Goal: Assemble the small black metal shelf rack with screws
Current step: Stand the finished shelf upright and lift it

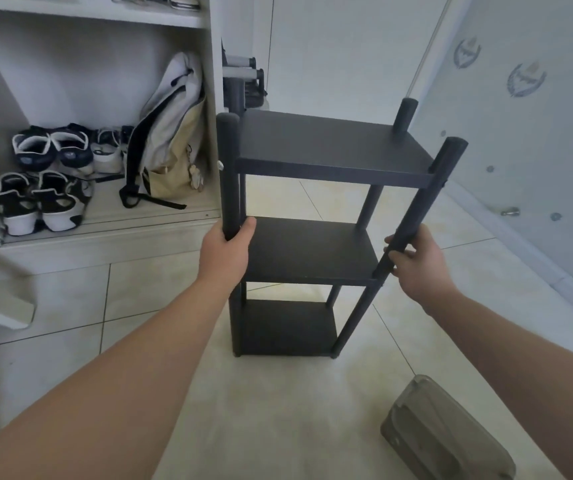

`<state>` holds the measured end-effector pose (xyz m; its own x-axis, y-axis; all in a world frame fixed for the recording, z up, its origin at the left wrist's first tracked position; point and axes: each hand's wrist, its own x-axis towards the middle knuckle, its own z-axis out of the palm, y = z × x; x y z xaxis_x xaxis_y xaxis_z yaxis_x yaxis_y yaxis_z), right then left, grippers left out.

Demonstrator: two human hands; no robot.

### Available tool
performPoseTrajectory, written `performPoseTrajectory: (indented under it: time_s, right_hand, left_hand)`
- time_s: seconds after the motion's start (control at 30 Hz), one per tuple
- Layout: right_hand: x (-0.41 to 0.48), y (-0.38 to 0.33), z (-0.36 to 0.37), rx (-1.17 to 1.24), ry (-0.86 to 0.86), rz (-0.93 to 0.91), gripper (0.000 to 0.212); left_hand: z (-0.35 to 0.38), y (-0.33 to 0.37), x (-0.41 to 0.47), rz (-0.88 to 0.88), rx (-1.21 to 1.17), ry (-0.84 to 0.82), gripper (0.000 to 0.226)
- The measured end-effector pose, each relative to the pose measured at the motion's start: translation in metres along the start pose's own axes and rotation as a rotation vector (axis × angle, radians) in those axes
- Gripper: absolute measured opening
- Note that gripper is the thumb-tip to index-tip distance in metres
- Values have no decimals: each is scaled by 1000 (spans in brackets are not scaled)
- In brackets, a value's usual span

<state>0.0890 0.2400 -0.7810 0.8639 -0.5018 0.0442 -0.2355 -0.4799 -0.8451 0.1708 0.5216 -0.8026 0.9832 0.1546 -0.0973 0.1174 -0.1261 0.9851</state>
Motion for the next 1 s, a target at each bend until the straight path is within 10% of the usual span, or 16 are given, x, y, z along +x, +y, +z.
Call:
performPoseTrajectory:
  time_s: [0.67,1.0]
  right_hand:
    - [-48,14,15,-257,-108,62,58]
    - [-146,34,61,-757,-386,-196,68]
  left_hand:
    - [2,-25,-31,-120,493,-170,64]
    - [-44,-81,-107,333,1062,-347,71]
